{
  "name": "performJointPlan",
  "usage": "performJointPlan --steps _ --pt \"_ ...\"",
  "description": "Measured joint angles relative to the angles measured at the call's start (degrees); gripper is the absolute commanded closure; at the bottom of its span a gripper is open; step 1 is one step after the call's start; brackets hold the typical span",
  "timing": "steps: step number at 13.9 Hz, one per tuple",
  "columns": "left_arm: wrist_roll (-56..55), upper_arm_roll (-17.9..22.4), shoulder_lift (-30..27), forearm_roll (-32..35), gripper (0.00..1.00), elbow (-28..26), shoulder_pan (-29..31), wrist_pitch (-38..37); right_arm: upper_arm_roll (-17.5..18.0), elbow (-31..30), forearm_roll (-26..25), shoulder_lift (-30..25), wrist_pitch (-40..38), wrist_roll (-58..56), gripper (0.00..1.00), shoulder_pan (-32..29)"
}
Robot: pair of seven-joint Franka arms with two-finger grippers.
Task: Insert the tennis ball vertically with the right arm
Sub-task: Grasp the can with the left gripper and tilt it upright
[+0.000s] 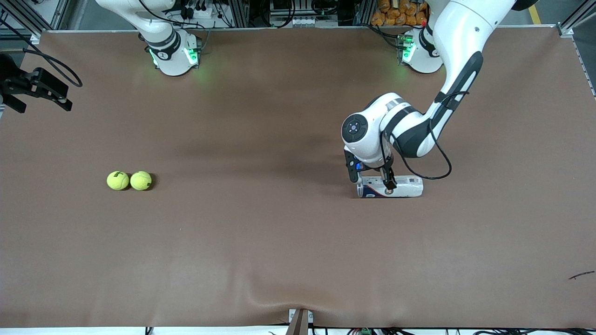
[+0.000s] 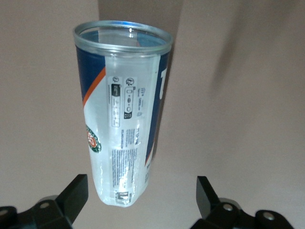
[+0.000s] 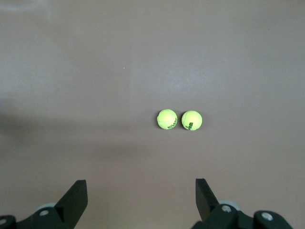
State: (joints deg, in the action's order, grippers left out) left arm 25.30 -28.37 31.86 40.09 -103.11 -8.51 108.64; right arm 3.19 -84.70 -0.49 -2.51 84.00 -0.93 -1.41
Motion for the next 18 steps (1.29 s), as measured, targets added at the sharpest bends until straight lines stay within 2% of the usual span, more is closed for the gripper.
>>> performJointPlan --steps 8,18 --pt "0.07 0.29 4.62 3.54 0.0 3.9 0.24 0.03 0.0 0.0 0.0 0.0 0.0 -0.01 0.0 0.0" --pt "0.31 0.22 8.58 10.17 0.0 4.19 -0.53 0.03 0.0 0.0 0.0 0.0 0.0 -0.02 0.0 0.0"
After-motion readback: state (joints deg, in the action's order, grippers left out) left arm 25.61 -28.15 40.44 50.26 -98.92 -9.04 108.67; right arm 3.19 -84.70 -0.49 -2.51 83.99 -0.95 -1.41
